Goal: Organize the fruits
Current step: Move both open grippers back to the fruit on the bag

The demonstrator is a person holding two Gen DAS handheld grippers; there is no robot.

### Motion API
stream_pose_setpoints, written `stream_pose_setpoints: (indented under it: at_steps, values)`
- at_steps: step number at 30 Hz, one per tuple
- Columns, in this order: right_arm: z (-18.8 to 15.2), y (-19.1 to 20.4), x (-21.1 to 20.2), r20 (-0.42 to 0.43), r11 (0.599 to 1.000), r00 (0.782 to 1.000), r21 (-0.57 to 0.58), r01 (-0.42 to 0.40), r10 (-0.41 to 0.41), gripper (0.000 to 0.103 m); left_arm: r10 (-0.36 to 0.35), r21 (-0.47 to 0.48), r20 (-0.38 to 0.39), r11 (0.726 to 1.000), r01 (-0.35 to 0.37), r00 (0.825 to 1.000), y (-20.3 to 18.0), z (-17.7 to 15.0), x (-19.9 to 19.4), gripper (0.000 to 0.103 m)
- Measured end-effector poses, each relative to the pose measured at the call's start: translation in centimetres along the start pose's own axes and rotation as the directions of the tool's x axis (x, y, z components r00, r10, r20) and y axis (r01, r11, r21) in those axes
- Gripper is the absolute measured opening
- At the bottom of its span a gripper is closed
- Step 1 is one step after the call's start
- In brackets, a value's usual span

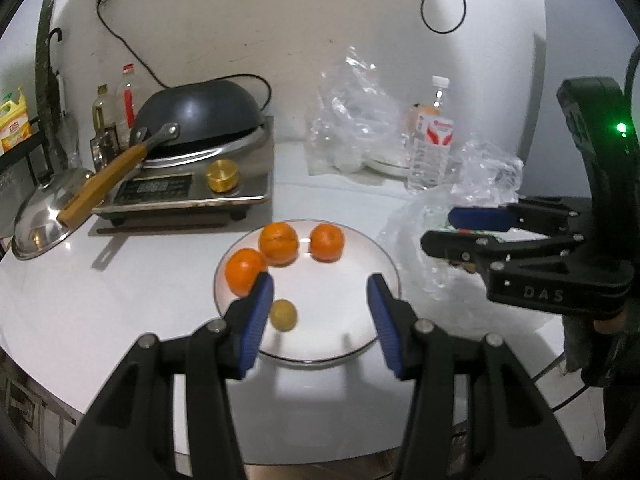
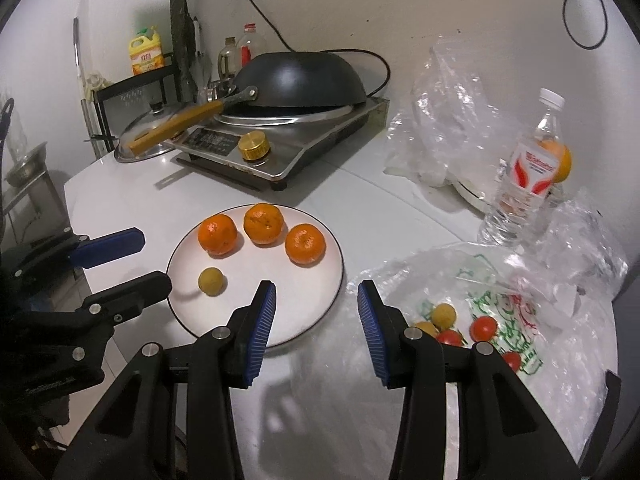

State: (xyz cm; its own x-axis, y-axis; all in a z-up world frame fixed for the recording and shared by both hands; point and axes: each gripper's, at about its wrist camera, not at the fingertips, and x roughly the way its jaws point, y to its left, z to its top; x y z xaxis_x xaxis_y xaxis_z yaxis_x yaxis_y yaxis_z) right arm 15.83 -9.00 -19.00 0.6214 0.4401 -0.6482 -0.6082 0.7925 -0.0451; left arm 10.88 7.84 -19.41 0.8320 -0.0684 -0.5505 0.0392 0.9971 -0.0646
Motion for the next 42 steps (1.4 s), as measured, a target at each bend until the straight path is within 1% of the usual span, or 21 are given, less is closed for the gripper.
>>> stream_pose_setpoints:
  at_steps: [10,27,42]
  values:
    - [-1.5,-1.6,-2.1,0.018,1.000,1.000,0.014,0.007,-0.007,0.045,-0.010,0.032,-0.005,0.999,0.010,1.000,-2.6,0.4,-0.1,0.050]
    - [-4.6,-6.9,-5.0,0.043,0.994,0.997,0.095,0.056,-0.061,0.045,-0.034,0.115,-0.019,0.993,0.036,0.999,-7.8,1.0,0.2,0.050]
    - [-7.0,-11.2,-5.8,0.050,0.985,0.996,0.162,0.065,-0.074,0.045,-0.036,0.182,-0.054,0.982,0.045,0.998,-12.0,1.2,1.5,0.050]
